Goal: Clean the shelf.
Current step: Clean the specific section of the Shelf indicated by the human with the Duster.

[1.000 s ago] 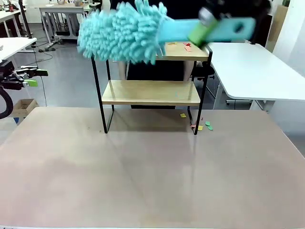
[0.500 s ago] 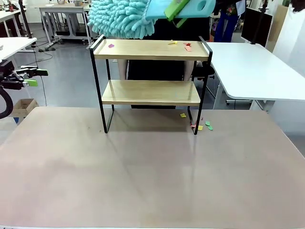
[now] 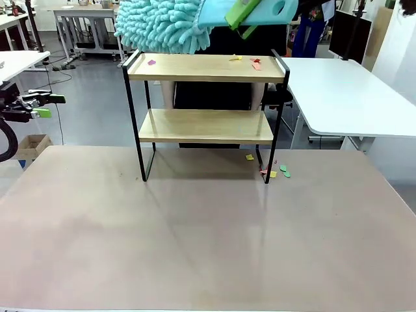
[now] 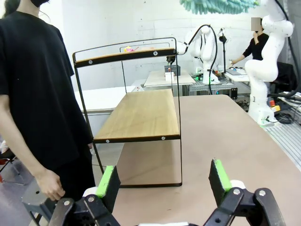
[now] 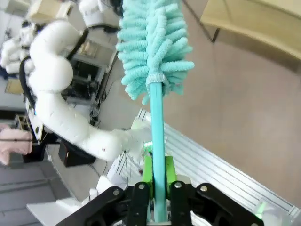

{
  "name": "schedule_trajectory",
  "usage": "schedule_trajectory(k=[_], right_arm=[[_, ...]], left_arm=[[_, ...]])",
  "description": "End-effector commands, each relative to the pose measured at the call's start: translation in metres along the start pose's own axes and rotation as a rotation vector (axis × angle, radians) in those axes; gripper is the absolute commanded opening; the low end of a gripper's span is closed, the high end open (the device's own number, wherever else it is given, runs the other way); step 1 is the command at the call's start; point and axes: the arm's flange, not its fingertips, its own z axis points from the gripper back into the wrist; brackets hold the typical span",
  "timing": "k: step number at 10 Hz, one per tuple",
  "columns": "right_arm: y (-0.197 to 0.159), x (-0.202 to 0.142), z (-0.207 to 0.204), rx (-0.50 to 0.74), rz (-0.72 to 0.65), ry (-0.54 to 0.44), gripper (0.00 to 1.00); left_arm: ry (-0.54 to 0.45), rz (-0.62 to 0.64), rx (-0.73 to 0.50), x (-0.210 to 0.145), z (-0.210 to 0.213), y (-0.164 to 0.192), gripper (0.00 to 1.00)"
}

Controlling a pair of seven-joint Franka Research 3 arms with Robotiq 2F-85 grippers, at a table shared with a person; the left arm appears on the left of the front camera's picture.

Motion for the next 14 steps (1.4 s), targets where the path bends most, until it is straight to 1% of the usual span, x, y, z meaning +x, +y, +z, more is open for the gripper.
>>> schedule_trajectory(k=[1, 2, 3, 4, 5, 6, 7, 8, 9, 10, 12, 14], right_arm=[[0.038, 0.038, -0.02, -0.064, -0.067, -0.132, 0.13], [0.049, 0.051, -0.028, -0.044, -0.088, -0.14, 0.13], [0.06, 0.063, -0.039, -0.077, -0.153, -0.206, 0.13], [0.074, 0.074, -0.054, -0.098, -0.174, -0.245, 0.13], [0.087, 0.084, -0.069, -0.125, -0.206, -0.27, 0.13], [0.1, 0.093, -0.084, -0.143, -0.224, -0.271, 0.13], [0.113, 0.099, -0.098, -0.181, -0.239, -0.284, 0.13], [0.12, 0.108, -0.112, -0.243, -0.268, -0.326, 0.13], [0.124, 0.114, -0.125, -0.286, -0.276, -0.337, 0.13], [0.127, 0.117, -0.137, -0.299, -0.275, -0.327, 0.13], [0.126, 0.125, -0.156, -0.367, -0.273, -0.355, 0.13], [0.124, 0.132, -0.175, -0.391, -0.269, -0.364, 0.13]], left_arm=[[0.003, -0.01, -0.003, 0.002, 0.0, -0.001, 1.0], [0.003, -0.01, -0.003, 0.002, 0.0, -0.001, 1.0], [0.003, -0.01, -0.003, 0.002, 0.0, -0.001, 1.0], [0.003, -0.01, -0.003, 0.002, 0.0, -0.001, 1.0], [0.003, -0.01, -0.003, 0.002, 0.0, -0.001, 1.0], [0.003, -0.01, -0.003, 0.002, 0.0, -0.001, 1.0], [0.003, -0.01, -0.003, 0.002, 0.0, -0.001, 1.0], [0.003, -0.01, -0.003, 0.002, 0.0, -0.001, 1.0], [0.003, -0.01, -0.003, 0.002, 0.0, -0.001, 1.0], [0.003, -0.01, -0.003, 0.002, 0.0, -0.001, 1.0], [0.003, -0.01, -0.003, 0.002, 0.0, -0.001, 1.0], [0.003, -0.01, -0.003, 0.002, 0.0, -0.001, 1.0]])
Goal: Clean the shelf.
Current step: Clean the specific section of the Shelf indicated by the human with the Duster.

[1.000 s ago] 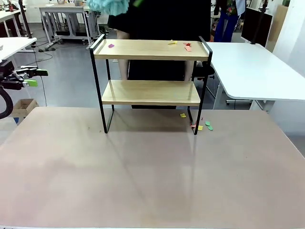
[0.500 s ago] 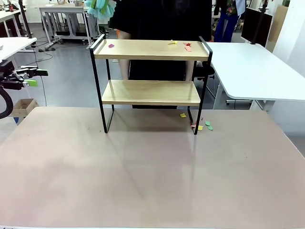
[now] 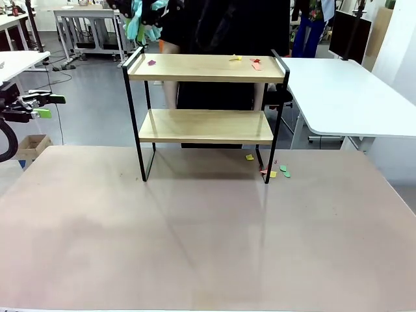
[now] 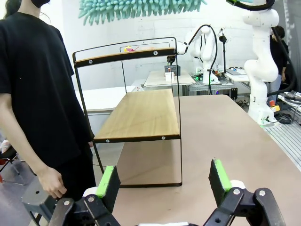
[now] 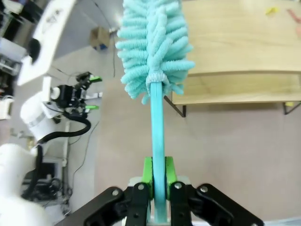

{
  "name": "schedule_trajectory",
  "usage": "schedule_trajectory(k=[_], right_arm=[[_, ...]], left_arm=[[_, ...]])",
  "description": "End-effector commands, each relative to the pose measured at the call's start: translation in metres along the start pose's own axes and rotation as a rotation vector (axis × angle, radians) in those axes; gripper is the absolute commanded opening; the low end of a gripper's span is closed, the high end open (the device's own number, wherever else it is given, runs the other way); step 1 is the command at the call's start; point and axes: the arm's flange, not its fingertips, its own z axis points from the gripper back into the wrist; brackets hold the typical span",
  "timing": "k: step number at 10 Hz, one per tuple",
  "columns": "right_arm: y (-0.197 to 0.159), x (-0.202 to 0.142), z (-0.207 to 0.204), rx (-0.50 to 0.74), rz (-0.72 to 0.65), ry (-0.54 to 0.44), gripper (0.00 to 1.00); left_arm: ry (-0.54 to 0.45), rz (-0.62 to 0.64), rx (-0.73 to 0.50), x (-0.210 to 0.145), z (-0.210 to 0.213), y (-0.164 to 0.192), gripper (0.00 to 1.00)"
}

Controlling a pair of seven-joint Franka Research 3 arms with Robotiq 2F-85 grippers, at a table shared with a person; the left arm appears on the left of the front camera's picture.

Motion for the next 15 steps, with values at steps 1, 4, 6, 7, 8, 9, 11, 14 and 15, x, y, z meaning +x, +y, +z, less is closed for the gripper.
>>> schedule_trajectory(k=[1, 4, 6, 7, 8, 9, 11, 14, 15], right_arm=[[0.036, 0.016, -0.003, -0.029, -0.026, -0.035, 0.13], [0.048, 0.021, -0.03, -0.061, -0.035, -0.036, 0.13], [0.05, 0.022, -0.047, -0.076, -0.043, -0.024, 0.13], [0.051, 0.019, -0.057, -0.092, -0.049, -0.019, 0.13], [0.05, 0.017, -0.065, -0.114, -0.056, -0.016, 0.13], [0.047, 0.017, -0.072, -0.134, -0.061, -0.009, 0.13], [0.04, 0.014, -0.083, -0.156, -0.067, 0.02, 0.13], [0.034, 0.011, -0.093, -0.134, -0.057, 0.073, 0.13], [0.032, 0.013, -0.086, -0.104, -0.043, 0.071, 0.13]], left_arm=[[0.003, -0.01, -0.003, 0.003, 0.0, -0.001, 1.0], [0.003, -0.01, -0.003, 0.003, 0.0, -0.001, 1.0], [0.003, -0.01, -0.003, 0.003, 0.0, -0.001, 1.0], [0.003, -0.01, -0.003, 0.003, 0.0, -0.001, 1.0], [0.003, -0.01, -0.003, 0.003, 0.0, -0.001, 1.0], [0.003, -0.01, -0.003, 0.003, 0.0, -0.001, 1.0], [0.003, -0.01, -0.003, 0.003, 0.0, -0.001, 1.0], [0.003, -0.01, -0.003, 0.003, 0.0, -0.001, 1.0], [0.003, -0.01, -0.003, 0.003, 0.0, -0.001, 1.0]])
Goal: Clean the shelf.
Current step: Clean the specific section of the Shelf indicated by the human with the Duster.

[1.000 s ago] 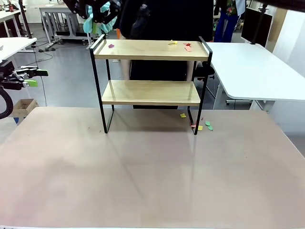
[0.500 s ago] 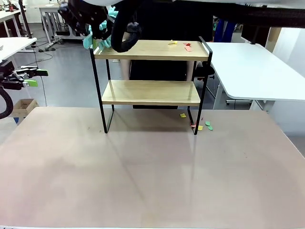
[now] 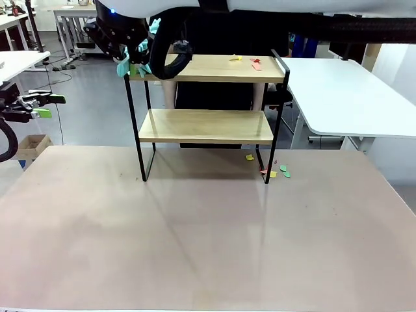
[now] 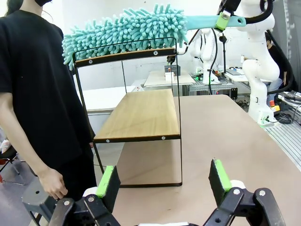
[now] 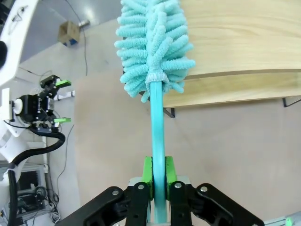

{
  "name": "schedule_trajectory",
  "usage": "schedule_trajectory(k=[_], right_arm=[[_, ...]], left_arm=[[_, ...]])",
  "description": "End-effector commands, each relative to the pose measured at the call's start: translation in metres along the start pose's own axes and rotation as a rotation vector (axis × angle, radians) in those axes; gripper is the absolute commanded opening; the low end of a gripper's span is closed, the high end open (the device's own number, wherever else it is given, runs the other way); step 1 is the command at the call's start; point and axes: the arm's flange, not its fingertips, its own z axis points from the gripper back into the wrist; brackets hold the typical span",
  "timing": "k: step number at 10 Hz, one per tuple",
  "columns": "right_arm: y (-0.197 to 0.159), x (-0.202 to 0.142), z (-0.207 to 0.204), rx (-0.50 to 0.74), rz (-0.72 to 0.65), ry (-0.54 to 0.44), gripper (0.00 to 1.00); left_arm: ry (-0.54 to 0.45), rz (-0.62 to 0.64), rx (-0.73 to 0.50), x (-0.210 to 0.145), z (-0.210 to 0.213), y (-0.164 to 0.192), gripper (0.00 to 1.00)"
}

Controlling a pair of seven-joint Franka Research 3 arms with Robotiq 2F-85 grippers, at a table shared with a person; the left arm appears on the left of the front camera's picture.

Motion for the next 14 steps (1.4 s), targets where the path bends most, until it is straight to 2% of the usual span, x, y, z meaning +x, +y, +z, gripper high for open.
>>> schedule_trajectory(k=[1, 6, 9, 14], right_arm=[[-0.001, 0.0, -0.001, -0.008, 0.001, 0.0, 0.13], [0.0, -0.001, -0.003, -0.006, 0.003, 0.002, 0.13], [-0.035, 0.006, -0.01, -0.056, -0.034, 0.04, 0.13], [-0.124, 0.038, 0.007, -0.109, -0.098, 0.104, 0.13]], left_arm=[[0.003, -0.01, -0.003, 0.003, 0.0, -0.001, 1.0], [0.003, -0.01, -0.003, 0.003, 0.0, -0.001, 1.0], [0.003, -0.01, -0.003, 0.003, 0.0, -0.001, 1.0], [0.003, -0.01, -0.003, 0.003, 0.0, -0.001, 1.0]])
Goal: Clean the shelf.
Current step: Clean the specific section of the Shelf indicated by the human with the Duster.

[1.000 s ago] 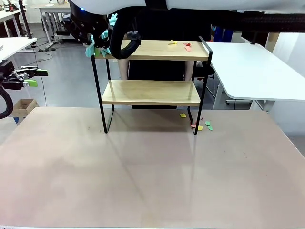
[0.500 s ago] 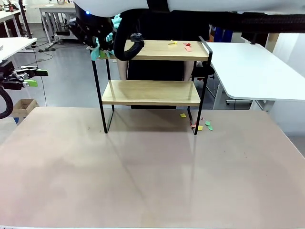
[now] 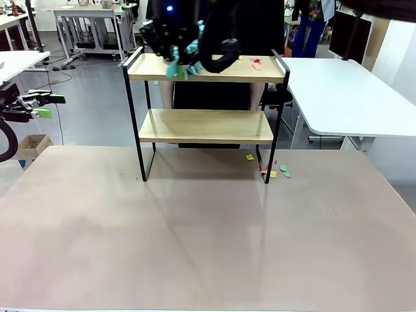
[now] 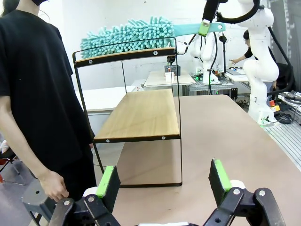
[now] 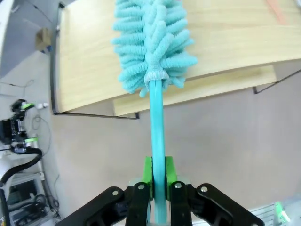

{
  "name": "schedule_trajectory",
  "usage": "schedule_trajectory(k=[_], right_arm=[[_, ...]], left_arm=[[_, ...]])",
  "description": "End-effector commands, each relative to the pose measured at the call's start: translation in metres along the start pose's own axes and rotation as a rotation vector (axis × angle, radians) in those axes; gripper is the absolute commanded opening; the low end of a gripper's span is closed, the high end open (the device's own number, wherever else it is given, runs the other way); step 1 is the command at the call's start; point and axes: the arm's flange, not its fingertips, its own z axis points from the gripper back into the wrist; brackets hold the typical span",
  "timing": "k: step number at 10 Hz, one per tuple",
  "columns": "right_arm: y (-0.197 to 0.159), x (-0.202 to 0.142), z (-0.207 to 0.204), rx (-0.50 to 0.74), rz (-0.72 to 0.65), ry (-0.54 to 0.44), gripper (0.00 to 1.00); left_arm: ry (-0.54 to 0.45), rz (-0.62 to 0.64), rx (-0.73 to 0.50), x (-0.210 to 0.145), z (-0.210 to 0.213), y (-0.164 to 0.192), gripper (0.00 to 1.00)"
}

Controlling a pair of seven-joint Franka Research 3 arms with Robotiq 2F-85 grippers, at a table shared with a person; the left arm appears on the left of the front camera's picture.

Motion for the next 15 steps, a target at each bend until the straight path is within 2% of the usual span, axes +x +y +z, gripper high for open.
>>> schedule_trajectory(k=[1, 5, 8, 14, 15], right_arm=[[-0.054, 0.008, -0.001, -0.048, 0.011, 0.036, 0.13], [-0.128, 0.042, -0.005, -0.187, -0.06, 0.073, 0.13], [-0.163, 0.046, 0.014, -0.3, -0.1, 0.006, 0.13], [-0.165, 0.027, 0.056, -0.209, -0.073, -0.116, 0.13], [-0.158, 0.026, 0.057, -0.116, -0.085, -0.11, 0.13]], left_arm=[[0.003, -0.01, -0.003, 0.003, 0.0, -0.001, 1.0], [0.003, -0.01, -0.003, 0.003, 0.0, -0.001, 1.0], [0.003, -0.01, -0.003, 0.003, 0.0, -0.001, 1.0], [0.003, -0.01, -0.003, 0.003, 0.0, -0.001, 1.0], [0.003, -0.01, -0.003, 0.003, 0.0, -0.001, 1.0]])
